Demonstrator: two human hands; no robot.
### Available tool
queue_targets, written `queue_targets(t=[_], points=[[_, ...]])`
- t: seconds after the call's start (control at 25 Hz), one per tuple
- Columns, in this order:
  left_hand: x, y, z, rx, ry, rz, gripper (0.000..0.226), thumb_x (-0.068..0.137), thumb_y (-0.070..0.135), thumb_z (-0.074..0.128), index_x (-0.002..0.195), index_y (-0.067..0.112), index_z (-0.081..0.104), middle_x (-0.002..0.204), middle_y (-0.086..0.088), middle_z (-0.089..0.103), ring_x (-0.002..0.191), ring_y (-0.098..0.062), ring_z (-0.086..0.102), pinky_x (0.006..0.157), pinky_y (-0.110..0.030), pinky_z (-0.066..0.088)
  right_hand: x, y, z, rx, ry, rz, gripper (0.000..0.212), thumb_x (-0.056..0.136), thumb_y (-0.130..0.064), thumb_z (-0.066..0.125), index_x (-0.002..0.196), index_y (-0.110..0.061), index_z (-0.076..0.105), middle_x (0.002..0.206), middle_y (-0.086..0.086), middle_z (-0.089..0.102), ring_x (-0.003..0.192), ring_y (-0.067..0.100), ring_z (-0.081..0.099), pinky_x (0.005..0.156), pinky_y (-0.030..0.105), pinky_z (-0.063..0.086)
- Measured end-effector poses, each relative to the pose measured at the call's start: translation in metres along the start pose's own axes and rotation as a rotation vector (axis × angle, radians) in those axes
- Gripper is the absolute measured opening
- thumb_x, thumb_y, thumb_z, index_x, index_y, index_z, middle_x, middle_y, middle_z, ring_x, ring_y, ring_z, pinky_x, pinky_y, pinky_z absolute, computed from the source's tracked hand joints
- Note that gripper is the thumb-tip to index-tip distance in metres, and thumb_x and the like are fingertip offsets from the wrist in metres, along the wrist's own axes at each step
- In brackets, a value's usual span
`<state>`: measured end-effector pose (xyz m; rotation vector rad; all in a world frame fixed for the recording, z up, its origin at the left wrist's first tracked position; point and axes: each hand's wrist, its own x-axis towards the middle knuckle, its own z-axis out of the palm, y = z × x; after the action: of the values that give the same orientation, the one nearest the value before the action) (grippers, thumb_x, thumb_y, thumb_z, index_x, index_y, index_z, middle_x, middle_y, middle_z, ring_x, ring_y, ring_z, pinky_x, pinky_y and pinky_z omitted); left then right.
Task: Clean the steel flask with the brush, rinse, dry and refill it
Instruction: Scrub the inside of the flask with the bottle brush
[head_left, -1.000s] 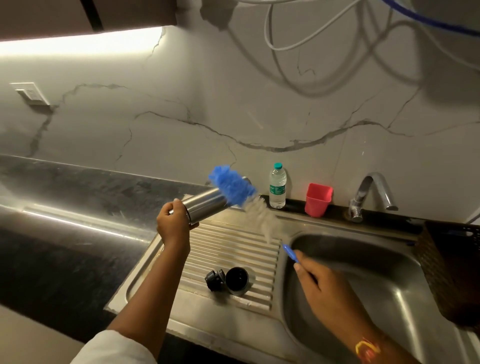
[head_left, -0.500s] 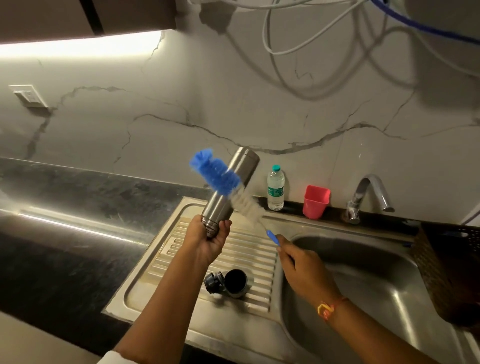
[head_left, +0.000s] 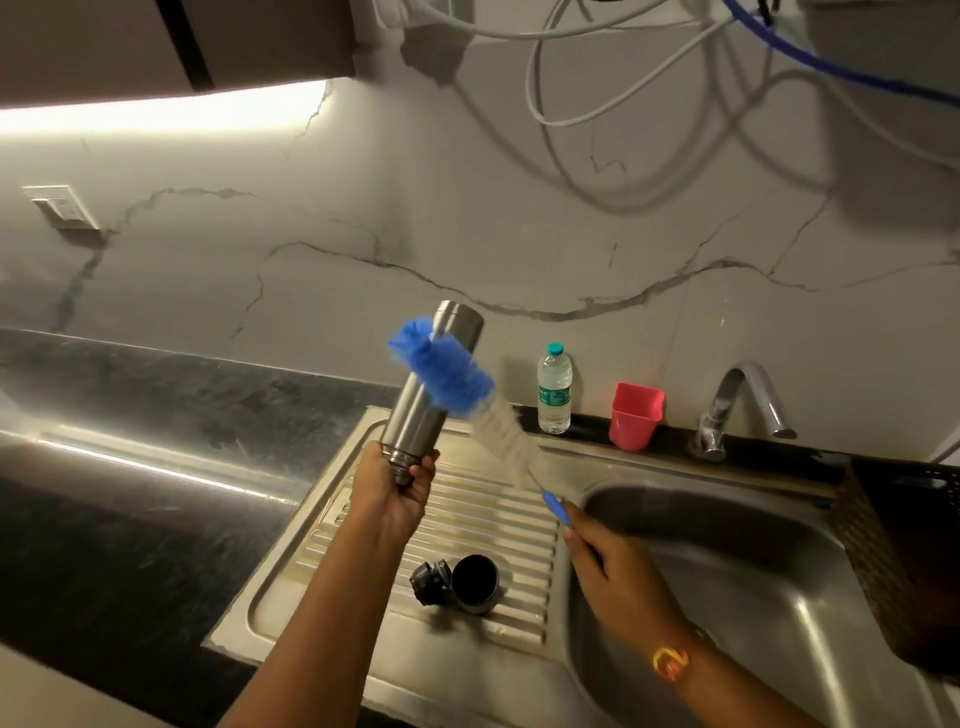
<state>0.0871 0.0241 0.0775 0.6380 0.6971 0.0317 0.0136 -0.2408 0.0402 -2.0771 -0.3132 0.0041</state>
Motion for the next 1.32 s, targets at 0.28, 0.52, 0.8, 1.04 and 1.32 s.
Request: queue_targets(t=[0.28, 0.52, 0.8, 1.04, 1.32], points=[[0.007, 0.023, -0.029, 0.016, 0.034, 0.238, 0.042, 0.101, 0.030, 0.040, 0.126, 0.001, 0.056, 0.083, -0.023, 0.062, 0.050, -0.018, 0.057, 0.036, -0.018, 0.044, -0.015, -0.002, 0.000, 0.452, -0.046, 0.446, 0.027, 0.103, -0.024, 0.050, 0.121, -0.024, 0.070, 0.051, -0.012, 0.039, 0.039, 0.005, 0.033, 0.038, 0.016, 0.025], [-0.012, -0.017, -0.020, 0.280, -0.080, 0.272, 0.030, 0.101, 0.025, 0.039, 0.114, 0.006, 0.060, 0.095, -0.027, 0.062, 0.052, -0.020, 0.053, 0.039, -0.021, 0.041, 0.024, -0.033, -0.011, 1.204, -0.449, 0.767, 0.040, 0.090, -0.022, 0.064, 0.128, -0.013, 0.066, 0.058, -0.004, 0.022, 0.042, 0.003, 0.014, 0.040, 0.018, 0.007], [-0.005, -0.010, -0.019, 0.386, -0.151, 0.166, 0.040, 0.100, 0.022, 0.037, 0.123, 0.000, 0.061, 0.082, -0.026, 0.065, 0.050, -0.022, 0.051, 0.036, -0.020, 0.037, 0.006, 0.003, -0.016, 1.436, -0.717, 0.848, 0.071, 0.074, -0.011, 0.087, 0.138, -0.012, 0.058, 0.053, -0.006, 0.024, 0.038, 0.002, 0.020, 0.038, 0.015, 0.008], [0.000, -0.011, -0.036, 0.416, -0.012, 0.277, 0.031, 0.097, 0.022, 0.045, 0.112, 0.000, 0.061, 0.099, -0.026, 0.061, 0.056, -0.020, 0.055, 0.039, -0.024, 0.042, 0.005, 0.006, -0.010, 1.372, -0.579, 0.892, 0.043, 0.090, -0.019, 0.069, 0.132, -0.011, 0.064, 0.055, -0.005, 0.023, 0.040, 0.003, 0.014, 0.039, 0.017, 0.006], [0.005, 0.028, -0.058, 0.639, 0.318, 0.603, 0.020, 0.103, 0.028, 0.048, 0.099, 0.014, 0.062, 0.101, -0.014, 0.061, 0.086, -0.031, 0.067, 0.057, -0.033, 0.056, -0.023, 0.003, 0.001, 0.757, -0.115, 0.618, 0.028, 0.105, -0.028, 0.044, 0.120, -0.025, 0.067, 0.059, 0.000, 0.026, 0.042, 0.008, 0.020, 0.040, 0.017, 0.013]])
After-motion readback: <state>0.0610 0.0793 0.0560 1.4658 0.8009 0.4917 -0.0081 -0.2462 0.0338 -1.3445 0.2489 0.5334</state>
